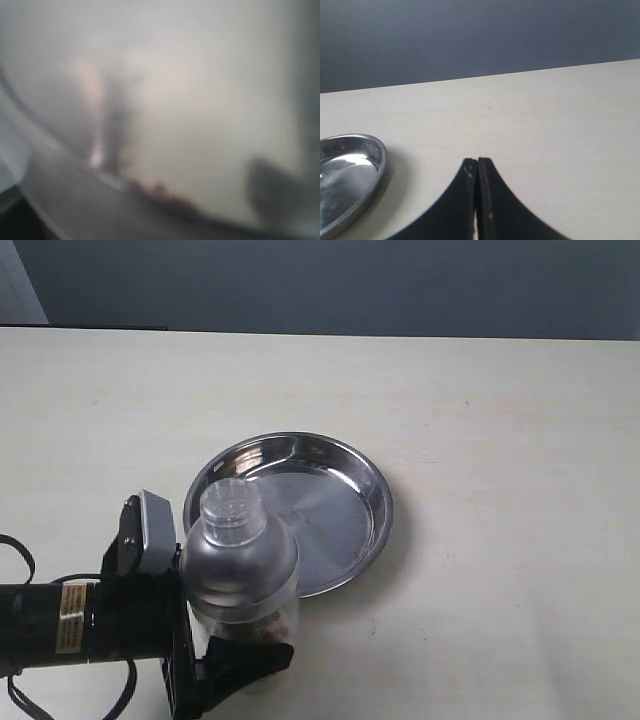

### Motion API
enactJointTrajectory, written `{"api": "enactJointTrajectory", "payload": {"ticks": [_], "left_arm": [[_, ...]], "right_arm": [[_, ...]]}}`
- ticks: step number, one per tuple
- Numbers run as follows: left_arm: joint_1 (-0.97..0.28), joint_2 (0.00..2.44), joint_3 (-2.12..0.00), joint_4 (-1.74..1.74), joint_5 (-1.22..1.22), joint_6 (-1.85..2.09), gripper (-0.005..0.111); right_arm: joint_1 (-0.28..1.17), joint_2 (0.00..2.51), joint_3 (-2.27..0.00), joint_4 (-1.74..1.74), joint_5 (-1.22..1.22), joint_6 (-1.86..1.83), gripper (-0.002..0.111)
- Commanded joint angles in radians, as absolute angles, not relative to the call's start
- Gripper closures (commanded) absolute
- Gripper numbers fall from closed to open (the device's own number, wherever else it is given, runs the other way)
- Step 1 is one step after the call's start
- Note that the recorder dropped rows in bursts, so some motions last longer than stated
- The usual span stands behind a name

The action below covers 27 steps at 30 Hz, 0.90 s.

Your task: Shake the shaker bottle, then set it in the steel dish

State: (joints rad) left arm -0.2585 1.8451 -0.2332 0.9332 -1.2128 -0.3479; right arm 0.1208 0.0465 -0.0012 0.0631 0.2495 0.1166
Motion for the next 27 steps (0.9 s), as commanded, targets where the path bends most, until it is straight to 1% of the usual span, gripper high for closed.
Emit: {"api": "enactJointTrajectory", "payload": {"ticks": [1,3,8,11,18,27], "left_arm": [[-0.26,1.848,-0.228,0.962,-1.221,-0.352,0.071],[-0.26,1.848,-0.228,0.973,-1.221,-0.352,0.079],[-0.26,1.848,-0.228,0.98,-1.221,-0.355,0.095],[-0.26,1.848,-0.228,0.98,-1.221,-0.352,0.107],[-0.26,1.842,-0.228,0.898,-1.221,-0.351,0.106],[-0.26,1.674,-0.228,0.9,-1.221,-0.448,0.106]], "right_arm": [[0.122,0.052,0.0,0.062,0.237,0.117,0.109],[0.122,0.052,0.0,0.062,0.237,0.117,0.109],[0.122,0.052,0.0,0.062,0.235,0.117,0.109],[0.122,0.052,0.0,0.062,0.235,0.117,0.109],[0.122,0.052,0.0,0.062,0.235,0.117,0.109],[0.122,0.052,0.0,0.062,0.237,0.117,0.109]]}}
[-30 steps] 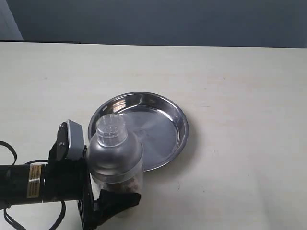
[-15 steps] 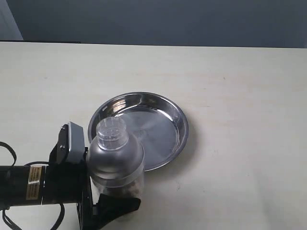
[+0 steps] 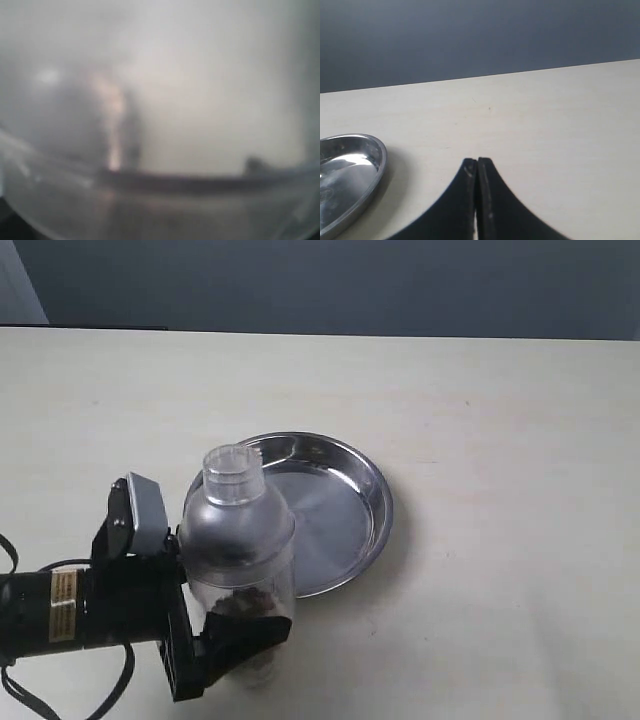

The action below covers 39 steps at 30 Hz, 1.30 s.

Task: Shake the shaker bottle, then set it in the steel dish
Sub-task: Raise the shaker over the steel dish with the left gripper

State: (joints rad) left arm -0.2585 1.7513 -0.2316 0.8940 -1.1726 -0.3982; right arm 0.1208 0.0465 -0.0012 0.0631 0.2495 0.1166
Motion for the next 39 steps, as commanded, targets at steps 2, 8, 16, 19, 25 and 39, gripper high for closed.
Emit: {"api": "enactJointTrajectory", "payload": {"ticks": [2,8,16,19,25,39], "left_arm": [[-0.26,1.634,-0.228,0.901,-1.221,-0.453,0.106],[-0.26,1.496,-0.241,0.772,-1.126,-0.455,0.106],[-0.295,1.4,-0.471,0.686,-0.77,-0.554,0.106],[-0.354,1.4,-0.533,0.706,-0.673,-0.523,0.106],[-0.374,1.429,-0.58,-0.114,-0.444,0.056,0.106],[-0.554,1.495,-0.6,-0.303,-0.448,0.012,0.106]], "right_arm": [[0.122,0.052,0.0,0.062,0.237,0.117,0.109],[0.122,0.052,0.0,0.062,0.237,0.117,0.109],[0.122,0.052,0.0,0.062,0.237,0.117,0.109],[0.122,0.052,0.0,0.062,0.234,0.117,0.109],[0.122,0.052,0.0,0.062,0.234,0.117,0.109],[0.119,0.052,0.0,0.062,0.237,0.117,0.109]]}}
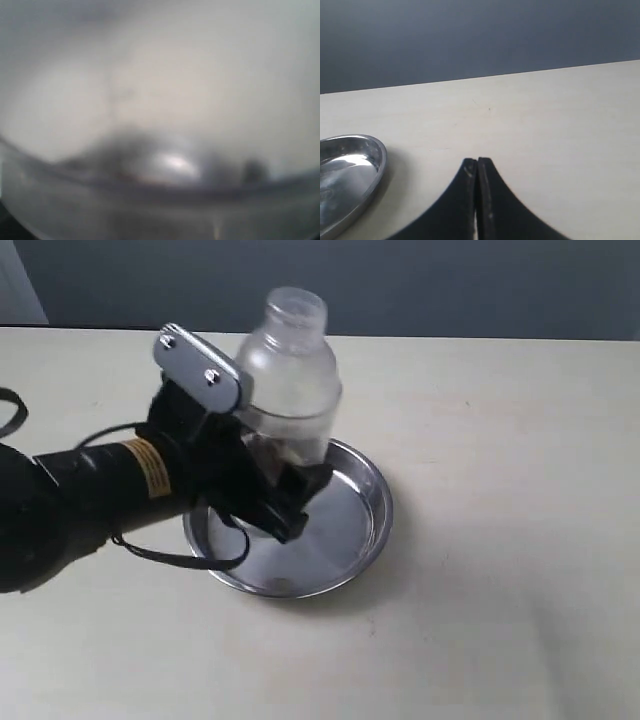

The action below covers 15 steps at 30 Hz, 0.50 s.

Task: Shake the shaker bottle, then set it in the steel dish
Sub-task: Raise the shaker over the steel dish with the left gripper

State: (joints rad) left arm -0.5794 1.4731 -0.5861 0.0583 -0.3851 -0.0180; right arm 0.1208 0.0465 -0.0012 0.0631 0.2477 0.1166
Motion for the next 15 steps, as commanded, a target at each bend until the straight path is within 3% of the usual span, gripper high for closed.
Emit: {"api": "enactJointTrajectory", "payload": {"ticks": [1,3,6,10,13,15], "left_arm": [[-0.573,1.489,-0.602,-0.161,-0.421,0.023,0.106],[-0.608,1.472,-0.599,0.122,-0.374,0.016,0.106],[-0.545,1.501,-0.593,-0.391,-0.459,0.062,0.106],[-0.625,1.482,-0.604,0.062,-0.346,0.064,0.106],[-0.56,1.505,-0.596,-0.431,-0.456,0.085,0.106],[-0.6,1.48,-0.607,-0.15,-0.357,0.086,0.106]], "right_arm": [[0.119,0.052,0.0,0.062,0.237,0.117,0.109],[0.119,0.052,0.0,0.062,0.237,0.117,0.109],[0.119,0.052,0.0,0.062,0.237,0.117,0.109],[0.119,0.052,0.0,0.062,0.237,0.117,0.109],[0.119,0.052,0.0,0.062,0.237,0.117,0.109],[0.119,0.052,0.0,0.062,0.237,0.117,0.109]]}}
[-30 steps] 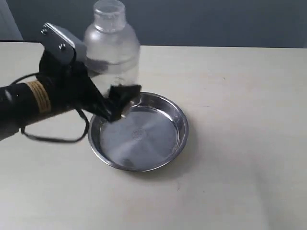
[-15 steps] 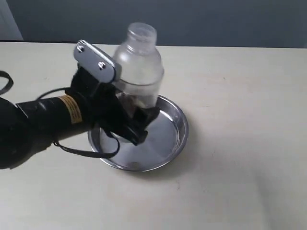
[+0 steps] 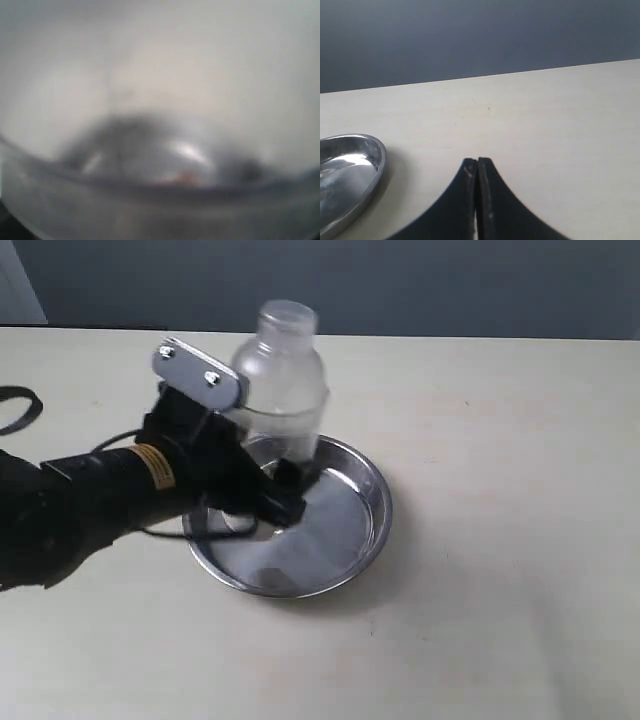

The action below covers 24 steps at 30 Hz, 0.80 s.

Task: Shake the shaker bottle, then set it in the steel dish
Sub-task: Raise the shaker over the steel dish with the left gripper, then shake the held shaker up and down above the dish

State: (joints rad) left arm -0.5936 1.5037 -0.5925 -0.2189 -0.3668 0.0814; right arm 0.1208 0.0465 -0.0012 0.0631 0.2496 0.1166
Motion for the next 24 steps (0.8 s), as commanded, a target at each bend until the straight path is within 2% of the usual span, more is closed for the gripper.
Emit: {"api": "enactJointTrajectory", "payload": {"ticks": [1,3,5,6,8,9,13,18,22,24], "left_arm": [[-0.637,1.462,-0.607,0.054,-0.33,0.083,0.106],[-0.632,1.463,-0.596,-0.088,-0.405,0.108,0.106],[-0.58,1.487,-0.593,-0.514,-0.495,0.141,0.106],[-0.582,1.484,-0.6,-0.488,-0.46,0.148,0.106],[-0.632,1.454,-0.603,-0.055,-0.326,0.091,0.106],[-0.644,1.452,-0.595,0.029,-0.329,0.053,0.106],[-0.609,1.507,-0.564,-0.259,-0.458,0.072,0.106],[-0.61,1.344,-0.701,-0.147,-0.41,0.07,0.106],[-0.614,1.493,-0.627,-0.225,-0.359,0.086,0.106],[-0.623,1.363,-0.698,-0.18,-0.361,0.086,0.106]], "right_arm": [[0.119,0.052,0.0,0.062,0.237,0.117,0.109],[0.119,0.052,0.0,0.062,0.234,0.117,0.109],[0.119,0.052,0.0,0.062,0.232,0.117,0.109],[0.119,0.052,0.0,0.062,0.232,0.117,0.109],[0.119,0.052,0.0,0.062,0.232,0.117,0.109],[0.119,0.052,0.0,0.062,0.232,0.117,0.109],[0.119,0.052,0.0,0.062,0.232,0.117,0.109],[0.119,0.052,0.0,0.062,0.232,0.117,0.109],[0.119,0.052,0.0,0.062,0.237,0.117,0.109],[0.119,0.052,0.0,0.062,0.237,0.117,0.109]]}}
